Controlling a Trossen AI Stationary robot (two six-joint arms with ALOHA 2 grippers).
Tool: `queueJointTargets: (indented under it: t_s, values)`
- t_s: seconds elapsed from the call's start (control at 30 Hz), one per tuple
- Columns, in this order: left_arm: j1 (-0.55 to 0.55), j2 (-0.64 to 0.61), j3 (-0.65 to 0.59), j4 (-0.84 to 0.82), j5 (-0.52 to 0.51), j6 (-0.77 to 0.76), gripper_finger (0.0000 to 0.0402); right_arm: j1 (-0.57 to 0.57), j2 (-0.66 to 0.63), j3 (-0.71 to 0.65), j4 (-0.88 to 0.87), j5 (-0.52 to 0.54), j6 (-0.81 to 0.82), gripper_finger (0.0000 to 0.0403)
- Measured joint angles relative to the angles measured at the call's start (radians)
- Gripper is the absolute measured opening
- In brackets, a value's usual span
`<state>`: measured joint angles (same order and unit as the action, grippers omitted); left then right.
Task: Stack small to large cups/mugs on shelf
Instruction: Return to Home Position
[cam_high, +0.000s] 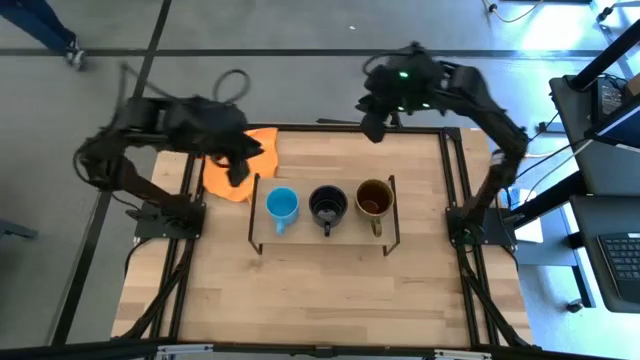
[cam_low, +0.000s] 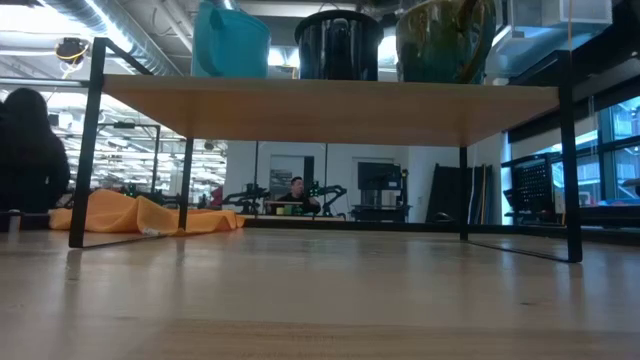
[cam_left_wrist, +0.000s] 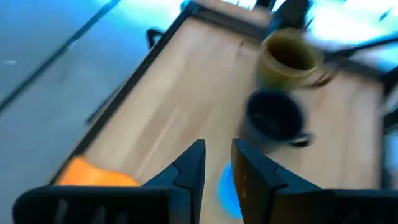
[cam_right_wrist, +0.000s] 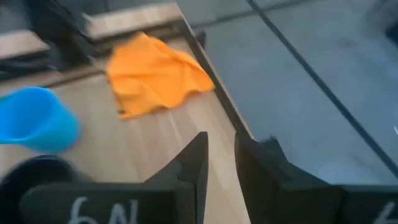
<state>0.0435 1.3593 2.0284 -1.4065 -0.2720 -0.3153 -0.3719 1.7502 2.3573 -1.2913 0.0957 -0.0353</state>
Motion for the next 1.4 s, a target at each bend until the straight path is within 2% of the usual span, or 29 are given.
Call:
queueJointTargets:
  t_s: [0.13,0.23,0.33,0.47,0.6,0.7,0.8,1.03,1.2,1.4]
  values:
    - [-0.045,-0.079,0.000,0.008,0.044,-0.151,0.0073,0.052,-0.083,0.000,0.001,-0.012,0.081,0.0080]
    - [-0.087,-0.125,0.002,0.018,0.000,-0.187,0.0073,0.093,-0.145,0.000,0.002,-0.019,0.138,0.0080]
    - [-0.124,-0.148,0.001,0.037,-0.066,-0.174,0.0073,0.133,-0.192,0.000,-0.014,-0.029,0.224,0.0080]
    - [-0.177,-0.162,0.001,0.081,-0.118,-0.133,0.0073,0.199,-0.242,0.000,-0.021,-0.100,0.265,0.0080]
    - [-0.242,-0.168,-0.038,0.181,-0.180,-0.076,0.0073,0.294,-0.247,-0.002,-0.016,-0.095,0.301,0.0080]
    - [-0.294,-0.197,-0.144,0.298,-0.218,-0.045,0.0073,0.375,-0.248,-0.052,-0.002,-0.036,0.332,0.0080]
    - [-0.336,-0.251,-0.308,0.474,-0.241,-0.044,0.0073,0.443,-0.250,-0.143,0.077,0.040,0.371,0.0080]
    - [-0.397,-0.446,-0.735,0.967,-0.246,-0.014,0.0073,0.510,-0.330,-0.436,0.433,0.059,0.371,0.0080]
    - [-0.414,-0.639,-0.896,1.059,-0.248,-0.006,0.0073,0.508,-0.502,-0.586,0.503,0.084,0.399,0.0080]
    - [-0.414,-0.842,-0.992,1.059,-0.253,0.087,0.0073,0.533,-0.727,-0.780,0.661,0.184,0.366,0.0081]
